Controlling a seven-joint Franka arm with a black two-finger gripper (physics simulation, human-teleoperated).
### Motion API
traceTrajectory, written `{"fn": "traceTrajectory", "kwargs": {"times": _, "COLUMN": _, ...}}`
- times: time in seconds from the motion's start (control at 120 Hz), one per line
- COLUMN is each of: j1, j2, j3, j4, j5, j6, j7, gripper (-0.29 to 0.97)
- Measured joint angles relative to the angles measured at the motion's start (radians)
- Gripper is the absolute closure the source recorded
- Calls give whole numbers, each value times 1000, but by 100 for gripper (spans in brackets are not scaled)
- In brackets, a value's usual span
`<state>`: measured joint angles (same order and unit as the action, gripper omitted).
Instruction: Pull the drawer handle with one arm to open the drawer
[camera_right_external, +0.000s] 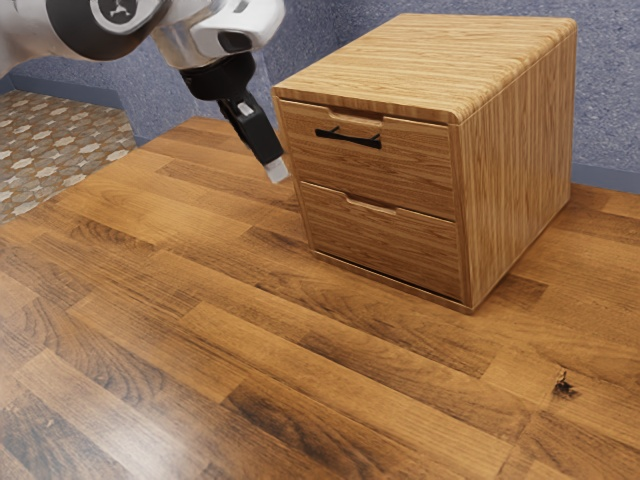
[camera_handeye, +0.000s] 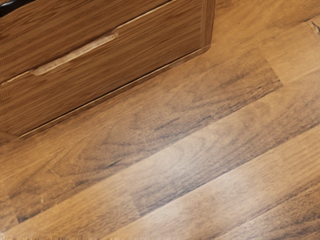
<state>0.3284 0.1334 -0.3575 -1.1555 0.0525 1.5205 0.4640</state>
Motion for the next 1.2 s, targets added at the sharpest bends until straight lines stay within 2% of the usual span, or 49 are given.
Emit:
{"fn": "traceTrajectory", "kwargs": {"times": 0.142, "j1": 2, "j2": 8, "j3": 1, "j4": -13, "j5": 3, "j6": 24, "j7": -8, "gripper": 2}}
{"fn": "traceTrajectory", "kwargs": {"times": 0.258, "j1": -4, "j2": -37, "j3": -9, "j4": -63, "j5": 5, "j6": 40, "j7": 1, "gripper": 2}}
{"fn": "traceTrajectory", "kwargs": {"times": 0.408, "j1": -17, "j2": -52, "j3": -12, "j4": -105, "j5": 6, "j6": 69, "j7": 135, "gripper": 2}}
{"fn": "traceTrajectory", "kwargs": {"times": 0.575, "j1": 3, "j2": -119, "j3": -8, "j4": -223, "j5": 1, "j6": 194, "j7": 378, "gripper": 2}}
{"fn": "traceTrajectory", "kwargs": {"times": 0.783, "j1": -14, "j2": -191, "j3": 20, "j4": -402, "j5": -3, "j6": 444, "j7": 604, "gripper": 2}}
{"fn": "traceTrajectory", "kwargs": {"times": 1.025, "j1": -5, "j2": -193, "j3": 32, "j4": -439, "j5": -5, "j6": 606, "j7": 784, "gripper": 3}}
{"fn": "traceTrajectory", "kwargs": {"times": 1.2, "j1": -10, "j2": -192, "j3": 31, "j4": -450, "j5": -3, "j6": 664, "j7": 877, "gripper": 19}}
